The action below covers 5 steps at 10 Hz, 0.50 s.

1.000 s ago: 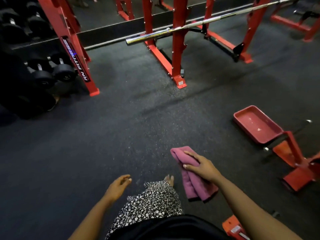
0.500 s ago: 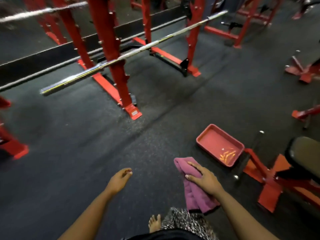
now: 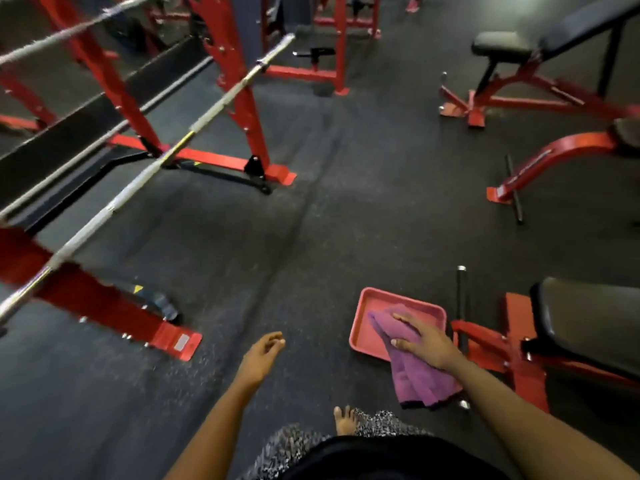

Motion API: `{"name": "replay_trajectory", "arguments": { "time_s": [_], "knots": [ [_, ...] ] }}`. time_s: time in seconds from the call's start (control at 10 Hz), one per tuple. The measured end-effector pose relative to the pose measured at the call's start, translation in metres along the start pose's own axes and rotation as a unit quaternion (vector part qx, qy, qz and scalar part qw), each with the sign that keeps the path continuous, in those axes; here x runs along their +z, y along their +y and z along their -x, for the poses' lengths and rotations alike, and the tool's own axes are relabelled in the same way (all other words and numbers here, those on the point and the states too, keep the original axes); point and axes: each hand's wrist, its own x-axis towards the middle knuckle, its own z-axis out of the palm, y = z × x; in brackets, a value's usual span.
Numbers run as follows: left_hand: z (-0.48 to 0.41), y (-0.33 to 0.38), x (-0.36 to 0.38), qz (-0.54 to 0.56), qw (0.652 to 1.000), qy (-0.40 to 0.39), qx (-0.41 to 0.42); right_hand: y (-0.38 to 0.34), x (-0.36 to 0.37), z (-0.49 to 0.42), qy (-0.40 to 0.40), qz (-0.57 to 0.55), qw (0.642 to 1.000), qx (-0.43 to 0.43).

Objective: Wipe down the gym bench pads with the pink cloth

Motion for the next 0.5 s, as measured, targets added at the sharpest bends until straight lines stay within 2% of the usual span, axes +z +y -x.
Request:
{"name": "replay_trajectory", "arguments": {
  "time_s": [0.1,0.2,0.3,0.5],
  "knots": [
    [-0.039,0.023,0.001,-0.026,0.999,-0.04,0.004,0.001,-0.016,-0.038,-0.009,0.02,0.999,0.045],
    [-0.096,0.058,0.003,-0.085,0.992,-0.09,0.036,0.006,-0.03,-0.08,-0.035,0.049,0.995,0.076],
    [-0.16,0.104,0.001,-0.149,0.975,-0.141,0.09,0.006,-0.058,-0.123,-0.02,0.075,0.992,0.101],
    [-0.213,0.159,-0.003,-0.177,0.962,-0.163,0.13,0.0,-0.068,-0.169,0.009,-0.031,0.989,0.142]
  ]
}}
